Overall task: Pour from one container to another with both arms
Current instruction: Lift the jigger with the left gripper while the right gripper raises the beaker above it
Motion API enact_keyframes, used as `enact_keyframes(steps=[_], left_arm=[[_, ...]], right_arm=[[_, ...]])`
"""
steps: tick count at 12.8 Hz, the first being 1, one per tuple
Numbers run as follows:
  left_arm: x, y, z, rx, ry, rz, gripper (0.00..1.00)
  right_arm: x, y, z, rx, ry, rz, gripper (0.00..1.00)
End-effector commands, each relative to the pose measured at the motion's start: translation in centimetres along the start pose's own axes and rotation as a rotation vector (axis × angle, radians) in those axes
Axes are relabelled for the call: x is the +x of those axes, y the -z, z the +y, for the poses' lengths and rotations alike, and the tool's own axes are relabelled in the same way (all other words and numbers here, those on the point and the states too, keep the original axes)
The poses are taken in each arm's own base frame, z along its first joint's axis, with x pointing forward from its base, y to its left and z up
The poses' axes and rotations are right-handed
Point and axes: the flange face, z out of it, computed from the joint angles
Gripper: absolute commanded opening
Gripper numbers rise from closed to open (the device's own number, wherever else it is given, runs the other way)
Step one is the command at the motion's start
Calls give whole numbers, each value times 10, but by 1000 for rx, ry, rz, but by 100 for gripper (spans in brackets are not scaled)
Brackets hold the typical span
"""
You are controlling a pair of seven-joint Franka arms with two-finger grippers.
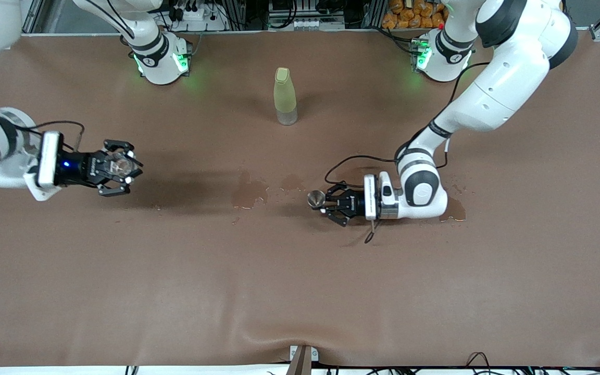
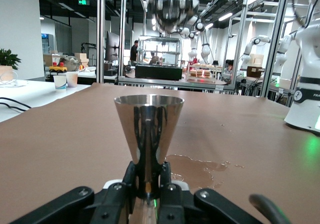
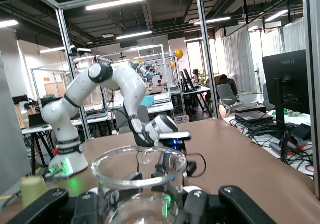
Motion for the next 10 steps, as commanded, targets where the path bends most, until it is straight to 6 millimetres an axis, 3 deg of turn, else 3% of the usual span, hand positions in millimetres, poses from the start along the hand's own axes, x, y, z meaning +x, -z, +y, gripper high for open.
enact_keyframes(steps=[1,4,10], left_arm=[[14,-17,2,36,-17,-13,0],[17,-57,21,30,15,16,0],[13,-112,57,-7,-17,31,0]], right_arm=[[8,-8,-16,5,-41,-15,0],[-2,-33,-19,10,-58,-31,0],[-37,-107,-29,-21,-104,-1,0]])
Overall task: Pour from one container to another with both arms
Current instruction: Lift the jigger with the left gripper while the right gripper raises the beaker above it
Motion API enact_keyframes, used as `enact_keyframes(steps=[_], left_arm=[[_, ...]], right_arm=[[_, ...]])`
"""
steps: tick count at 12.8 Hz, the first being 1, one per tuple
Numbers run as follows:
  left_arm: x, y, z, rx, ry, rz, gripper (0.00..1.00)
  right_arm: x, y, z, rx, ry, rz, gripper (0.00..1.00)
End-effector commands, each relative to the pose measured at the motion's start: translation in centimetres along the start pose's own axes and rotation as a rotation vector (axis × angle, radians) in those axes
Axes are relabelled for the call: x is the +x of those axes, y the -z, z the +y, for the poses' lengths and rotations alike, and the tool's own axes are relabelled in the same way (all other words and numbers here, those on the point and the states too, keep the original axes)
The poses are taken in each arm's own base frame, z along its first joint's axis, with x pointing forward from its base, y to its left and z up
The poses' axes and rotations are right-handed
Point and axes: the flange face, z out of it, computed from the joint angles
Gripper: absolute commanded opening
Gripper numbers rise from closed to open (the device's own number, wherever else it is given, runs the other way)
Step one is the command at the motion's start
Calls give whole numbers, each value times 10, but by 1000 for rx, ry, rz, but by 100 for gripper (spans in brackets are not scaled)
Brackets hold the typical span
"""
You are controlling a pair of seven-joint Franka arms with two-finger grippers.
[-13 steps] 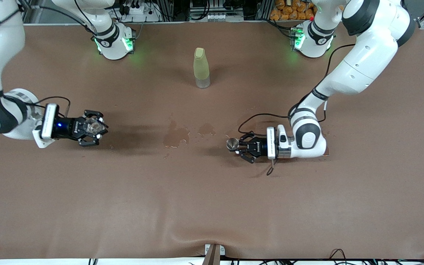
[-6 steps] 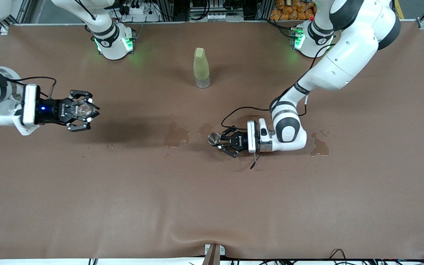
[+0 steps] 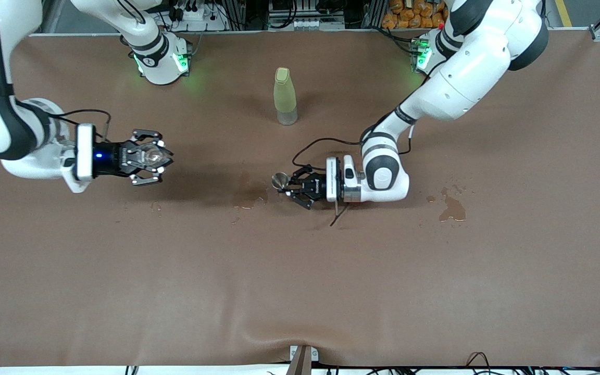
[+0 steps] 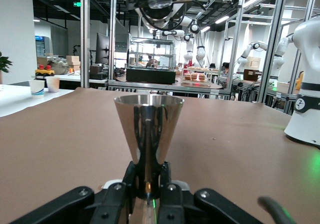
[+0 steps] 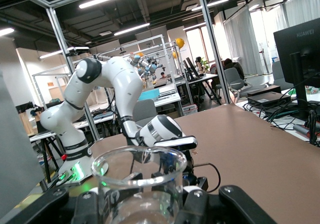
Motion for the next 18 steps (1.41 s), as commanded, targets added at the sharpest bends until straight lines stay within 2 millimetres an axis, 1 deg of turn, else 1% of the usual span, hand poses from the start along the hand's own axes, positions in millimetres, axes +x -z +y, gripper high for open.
enact_keyframes(steps=[1,3,5,6,7,14,15,16,17,18], left_arm=[[-1,-24,9,23,-19,-28,0],[-7,-41,14,37,-28,-66,0],[-11,-47,19,39,-27,-76,0],[-13,-54,23,31,-29,-76,0],[-14,-55,18,36,-36,-73,0],[-11,-52,12,88,-41,-41,0],[-11,-52,12,98,-42,-34,0],[-11,-52,12,99,-41,-32,0],[-11,-52,12,99,-41,-32,0],[-12,-52,12,99,-39,-33,0]], right_arm=[[-10,-30,-11,-38,15,25,0],[-19,-48,-13,-44,17,32,0],[-23,-70,-14,-53,31,42,0],[-30,-81,-17,-70,24,52,0],[-32,-96,-19,-78,32,73,0],[-80,-190,-35,-152,20,170,0],[-84,-202,-39,-165,23,176,0],[-88,-210,-42,-188,22,167,0],[-89,-221,-46,-197,14,174,0],[-90,-227,-49,-206,12,180,0]])
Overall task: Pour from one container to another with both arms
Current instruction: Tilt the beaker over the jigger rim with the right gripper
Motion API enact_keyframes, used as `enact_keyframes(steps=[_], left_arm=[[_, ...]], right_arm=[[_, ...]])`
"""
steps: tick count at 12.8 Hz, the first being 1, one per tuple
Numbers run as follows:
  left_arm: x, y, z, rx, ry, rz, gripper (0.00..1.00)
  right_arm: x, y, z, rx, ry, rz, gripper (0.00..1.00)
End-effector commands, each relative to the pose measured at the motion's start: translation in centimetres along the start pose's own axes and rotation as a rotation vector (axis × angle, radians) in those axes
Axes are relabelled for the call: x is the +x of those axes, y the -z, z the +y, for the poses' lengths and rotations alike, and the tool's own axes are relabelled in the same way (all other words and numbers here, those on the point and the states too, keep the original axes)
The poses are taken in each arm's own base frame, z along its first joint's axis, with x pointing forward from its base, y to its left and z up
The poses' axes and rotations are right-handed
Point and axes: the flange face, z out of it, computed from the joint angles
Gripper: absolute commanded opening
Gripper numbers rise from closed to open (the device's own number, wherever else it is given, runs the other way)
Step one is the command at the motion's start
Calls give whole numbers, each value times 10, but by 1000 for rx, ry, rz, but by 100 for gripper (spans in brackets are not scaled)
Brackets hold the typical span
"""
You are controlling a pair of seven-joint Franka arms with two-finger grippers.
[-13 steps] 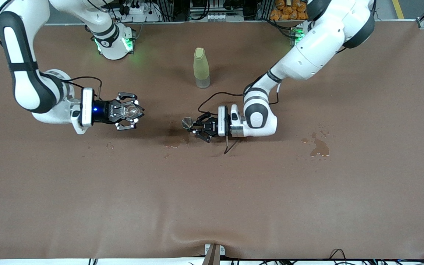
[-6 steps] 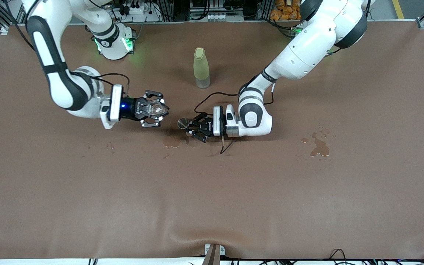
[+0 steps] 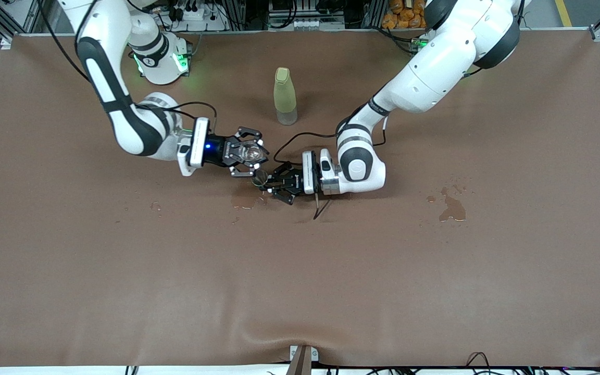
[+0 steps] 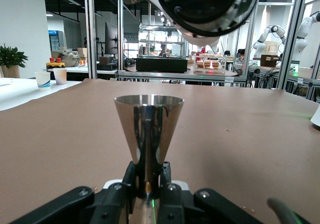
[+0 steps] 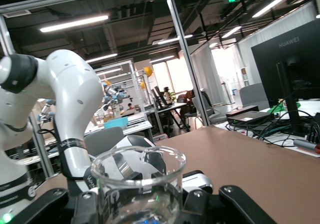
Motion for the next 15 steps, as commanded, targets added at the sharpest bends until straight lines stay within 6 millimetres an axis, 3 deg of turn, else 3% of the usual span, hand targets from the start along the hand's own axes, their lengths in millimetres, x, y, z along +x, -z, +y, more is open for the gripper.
enact_keyframes(steps=[1,8,15], left_arm=[[1,-4,-4,27,-11,17,0],[1,0,-7,33,-23,19,0],[-1,0,-6,31,-29,22,0]], right_arm=[[-4,-12,-8,-37,7,12,0],[-27,2,-18,-54,-47,-29,0],[-30,3,-21,-55,-225,-29,0]])
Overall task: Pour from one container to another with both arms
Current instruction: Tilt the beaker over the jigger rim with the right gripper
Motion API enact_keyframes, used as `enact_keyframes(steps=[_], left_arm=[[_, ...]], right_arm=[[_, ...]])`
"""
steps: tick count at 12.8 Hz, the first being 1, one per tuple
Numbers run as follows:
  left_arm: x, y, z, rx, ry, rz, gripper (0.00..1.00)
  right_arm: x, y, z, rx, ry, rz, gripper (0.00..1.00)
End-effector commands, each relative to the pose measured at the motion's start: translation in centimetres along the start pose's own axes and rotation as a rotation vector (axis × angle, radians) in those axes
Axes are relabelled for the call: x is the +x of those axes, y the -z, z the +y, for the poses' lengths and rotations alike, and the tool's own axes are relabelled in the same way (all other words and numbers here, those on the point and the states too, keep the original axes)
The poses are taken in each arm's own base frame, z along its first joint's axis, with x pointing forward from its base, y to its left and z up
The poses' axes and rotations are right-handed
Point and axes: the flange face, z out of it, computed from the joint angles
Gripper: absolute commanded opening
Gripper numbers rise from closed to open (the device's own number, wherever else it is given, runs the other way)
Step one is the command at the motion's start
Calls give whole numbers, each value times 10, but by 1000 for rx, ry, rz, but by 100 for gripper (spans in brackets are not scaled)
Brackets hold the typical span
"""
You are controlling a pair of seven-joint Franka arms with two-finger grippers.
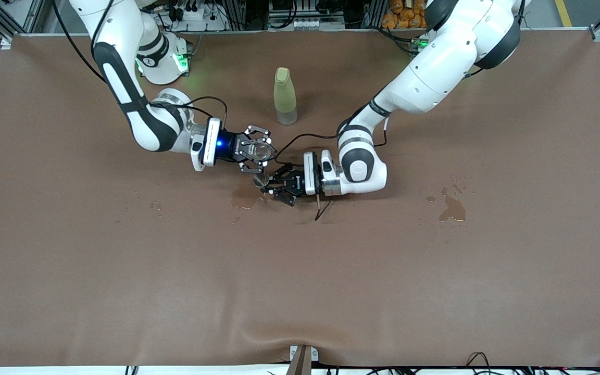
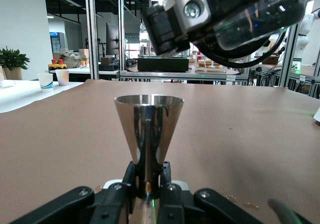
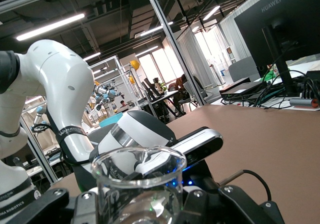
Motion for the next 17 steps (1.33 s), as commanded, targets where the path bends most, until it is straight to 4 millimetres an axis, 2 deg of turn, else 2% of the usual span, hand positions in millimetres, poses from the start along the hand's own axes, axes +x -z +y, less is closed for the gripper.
enact_keyframes(steps=[1,9,17], left_arm=[[1,-3,-3,26,-12,23,0],[4,3,-7,23,-40,51,0],[-8,6,1,14,-51,37,0]], right_arm=[[4,-2,-6,-6,-82,16,0],[3,-10,-14,14,-293,12,0],[9,-17,-23,1,-507,-17,0]])
